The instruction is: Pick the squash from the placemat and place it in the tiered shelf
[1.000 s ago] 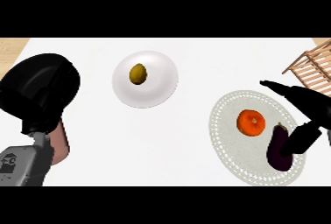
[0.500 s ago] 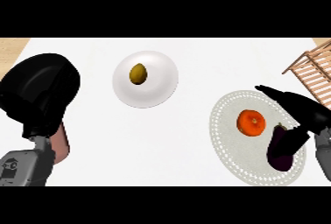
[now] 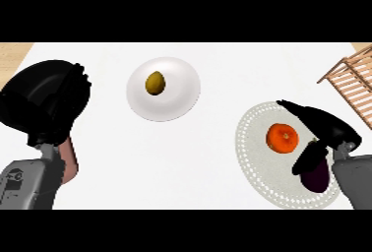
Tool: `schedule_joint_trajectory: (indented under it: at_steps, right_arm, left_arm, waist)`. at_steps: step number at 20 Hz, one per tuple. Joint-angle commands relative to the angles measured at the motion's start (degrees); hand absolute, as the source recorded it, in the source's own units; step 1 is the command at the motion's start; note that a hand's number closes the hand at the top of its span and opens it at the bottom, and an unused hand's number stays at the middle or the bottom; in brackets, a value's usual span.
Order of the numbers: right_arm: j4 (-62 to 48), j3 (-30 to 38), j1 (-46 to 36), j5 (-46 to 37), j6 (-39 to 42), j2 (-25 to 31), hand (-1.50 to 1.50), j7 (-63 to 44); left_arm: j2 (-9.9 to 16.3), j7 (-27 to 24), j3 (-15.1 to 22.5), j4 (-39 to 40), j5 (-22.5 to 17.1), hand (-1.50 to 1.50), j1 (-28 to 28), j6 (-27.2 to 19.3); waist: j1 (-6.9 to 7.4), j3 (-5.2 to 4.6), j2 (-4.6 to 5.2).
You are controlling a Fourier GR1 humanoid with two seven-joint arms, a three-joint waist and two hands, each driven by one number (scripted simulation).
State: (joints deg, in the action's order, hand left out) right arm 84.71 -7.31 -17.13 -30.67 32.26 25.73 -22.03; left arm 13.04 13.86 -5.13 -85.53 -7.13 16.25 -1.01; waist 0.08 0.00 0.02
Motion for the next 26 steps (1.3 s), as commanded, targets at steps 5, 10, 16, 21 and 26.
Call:
schedule_joint_trajectory:
  at_steps: [5,10,16,21,26]
  right_arm:
    - [-5.0,0.3,-1.4,-4.8,-0.5,-5.2,-1.5,1.9]
    - [-12.9,-2.1,-1.5,-10.1,-5.8,-6.1,1.5,10.2]
    - [-6.4,-0.2,-1.0,-12.2,-6.0,-4.2,1.5,13.0]
    - [-2.0,0.6,1.5,-13.0,-10.4,-7.8,1.5,11.0]
    - [19.8,-19.8,19.8,-25.3,-13.9,-14.1,1.5,1.4]
  left_arm:
    - [-1.7,-1.1,-0.2,0.1,1.4,0.0,-1.1,0.2]
    - [-0.9,-1.4,-1.8,-1.6,-0.2,0.0,-3.8,2.1]
    - [-2.5,-2.2,-0.3,0.5,2.1,0.0,-1.7,1.5]
    - [-2.4,3.7,0.7,-8.4,1.7,0.0,-6.0,1.4]
    - [-1.5,-0.2,-1.7,-1.7,1.7,0.0,-3.7,1.4]
  waist:
    - [0.02,0.0,-0.02]
    - [0.25,0.01,0.05]
    - [-0.16,-0.01,-0.03]
    - [0.02,0.01,-0.18]
    - [-2.19,-0.11,-0.83]
